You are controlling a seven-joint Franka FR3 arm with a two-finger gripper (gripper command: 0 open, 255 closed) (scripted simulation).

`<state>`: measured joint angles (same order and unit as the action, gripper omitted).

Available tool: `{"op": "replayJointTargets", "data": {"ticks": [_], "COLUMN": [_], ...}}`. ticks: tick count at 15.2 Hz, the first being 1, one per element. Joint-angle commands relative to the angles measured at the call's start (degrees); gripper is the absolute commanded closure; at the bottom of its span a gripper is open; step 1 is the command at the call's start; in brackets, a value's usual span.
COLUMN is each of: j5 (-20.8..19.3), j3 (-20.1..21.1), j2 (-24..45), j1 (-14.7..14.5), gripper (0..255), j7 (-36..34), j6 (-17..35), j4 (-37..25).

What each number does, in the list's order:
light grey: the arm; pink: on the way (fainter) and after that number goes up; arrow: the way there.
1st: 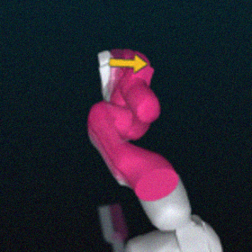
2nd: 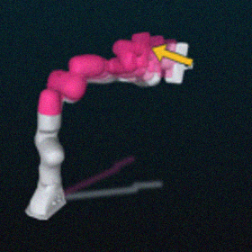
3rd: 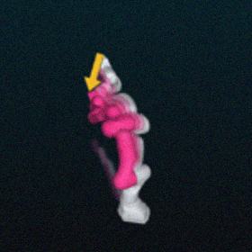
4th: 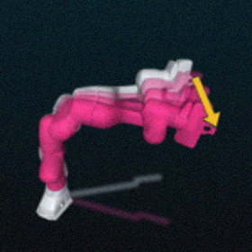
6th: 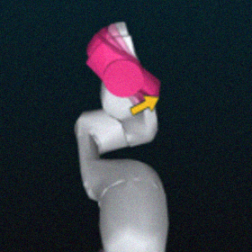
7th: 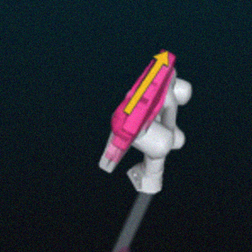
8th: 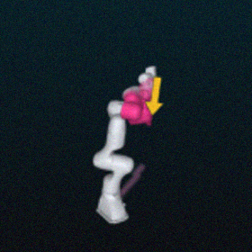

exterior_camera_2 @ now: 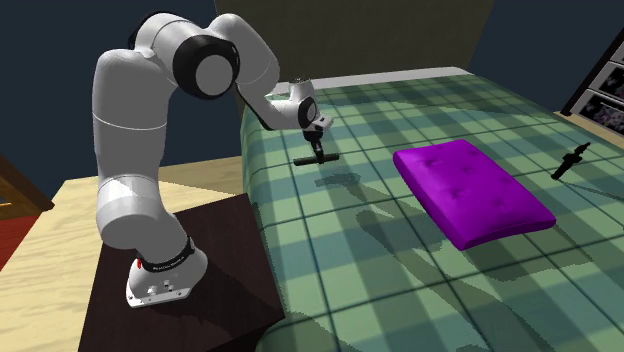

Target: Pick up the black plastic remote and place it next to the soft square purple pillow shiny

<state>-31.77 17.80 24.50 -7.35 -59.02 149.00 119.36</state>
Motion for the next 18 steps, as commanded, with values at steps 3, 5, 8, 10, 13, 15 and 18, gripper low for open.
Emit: {"op": "replayJointTargets", "data": {"ticks": [3,5,8,10,13,15,18], "j5": [2.18,3.25,4.85,5.9,7.45,8.45,9.89], "j3": [1.33,1.94,2.78,3.29,3.98,4.39,4.93], "j2": [-2.4,-3.56,-5.26,-6.37,-7.97,-9.0,-10.48], "j1": [0.96,1.39,1.97,2.32,2.79,3.06,3.43], "gripper": [255,255,255,255,255,255,255], "j7": [1.9,2.81,4.16,5.05,6.35,7.2,8.42], "j6": [-2.09,-3.13,-4.73,-5.82,-7.5,-8.64,-10.39], "j4": [0.09,0.09,-0.02,-0.16,-0.47,-0.75,-1.27]}}
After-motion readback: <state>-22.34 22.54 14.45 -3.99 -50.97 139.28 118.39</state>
